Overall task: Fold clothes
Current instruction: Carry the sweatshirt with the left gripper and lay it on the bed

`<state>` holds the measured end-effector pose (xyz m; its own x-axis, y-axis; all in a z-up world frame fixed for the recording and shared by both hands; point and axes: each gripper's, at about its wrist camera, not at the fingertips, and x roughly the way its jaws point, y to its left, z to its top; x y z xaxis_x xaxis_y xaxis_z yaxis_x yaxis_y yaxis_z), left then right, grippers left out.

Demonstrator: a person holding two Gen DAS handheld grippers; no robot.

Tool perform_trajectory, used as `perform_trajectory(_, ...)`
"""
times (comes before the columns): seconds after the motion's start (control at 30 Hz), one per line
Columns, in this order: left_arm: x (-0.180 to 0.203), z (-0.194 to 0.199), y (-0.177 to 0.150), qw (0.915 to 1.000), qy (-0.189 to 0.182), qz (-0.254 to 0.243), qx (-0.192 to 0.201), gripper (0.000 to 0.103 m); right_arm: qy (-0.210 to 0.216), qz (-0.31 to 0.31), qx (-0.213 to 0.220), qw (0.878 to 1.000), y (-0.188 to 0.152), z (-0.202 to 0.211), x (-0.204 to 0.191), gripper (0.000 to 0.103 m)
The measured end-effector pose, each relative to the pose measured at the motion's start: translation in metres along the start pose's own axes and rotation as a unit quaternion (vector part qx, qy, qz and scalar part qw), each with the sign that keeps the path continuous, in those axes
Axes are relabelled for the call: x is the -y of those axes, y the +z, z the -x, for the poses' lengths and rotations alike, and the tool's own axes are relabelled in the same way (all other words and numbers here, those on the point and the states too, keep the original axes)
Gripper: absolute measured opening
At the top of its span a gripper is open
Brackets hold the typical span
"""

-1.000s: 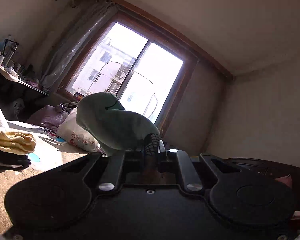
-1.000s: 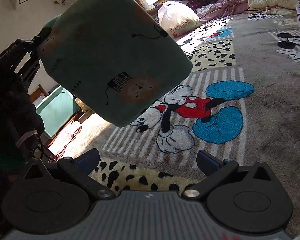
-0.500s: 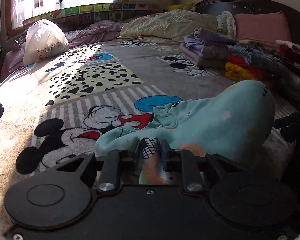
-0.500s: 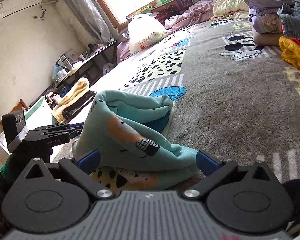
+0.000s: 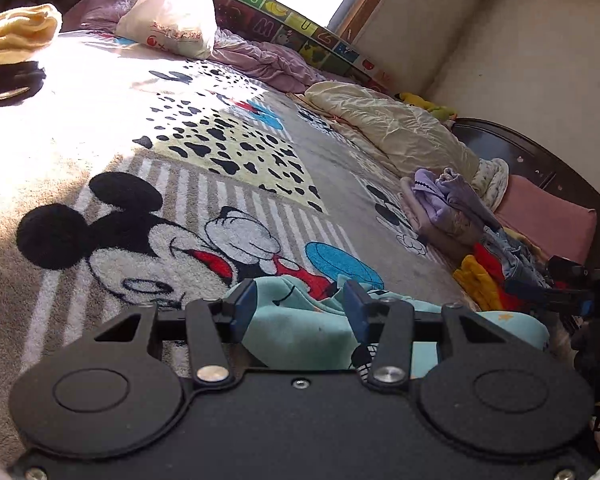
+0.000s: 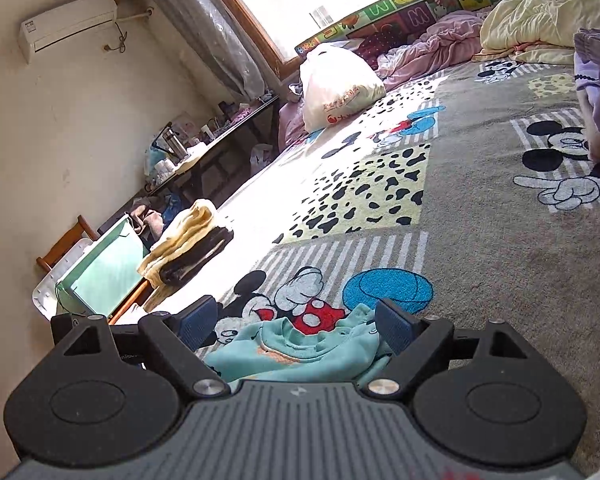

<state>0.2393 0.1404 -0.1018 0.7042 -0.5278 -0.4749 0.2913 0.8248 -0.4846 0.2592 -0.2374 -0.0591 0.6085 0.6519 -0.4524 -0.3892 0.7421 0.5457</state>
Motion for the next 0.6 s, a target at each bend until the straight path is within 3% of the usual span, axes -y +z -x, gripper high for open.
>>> perform_trajectory(0.13, -0.004, -0.024, 0.003, 0.9996, 0.011, 0.007, -0.025, 0.045, -0.038, 0.011, -0.087, 0.995, 0.008, -0.062, 0.031, 0.085)
perform_trajectory(0.3, -0.009, -0.039, 0.006, 0.999, 0.022, -0.004, -0.038, 0.045, -0.023, -0.012, -0.144, 0.989, -0.006, -0.109, 0.056, 0.085)
perform_trajectory(0.43, -0.012, -0.049, 0.006, 0.9986, 0.014, -0.009, -0.051, 0.045, -0.01, 0.007, -0.163, 0.987, -0.01, -0.125, 0.053, 0.065)
perform_trajectory(0.47, -0.012, -0.05, 0.006, 0.9985, 0.01, -0.009, -0.053, 0.044, -0.002, 0.009, -0.166, 0.986, -0.008, -0.126, 0.051, 0.048)
perform_trajectory(0.6, -0.004, -0.058, 0.002, 0.9971, 0.01, -0.037, -0.066, 0.026, 0.009, 0.029, -0.162, 0.986, -0.004, -0.118, 0.042, 0.029)
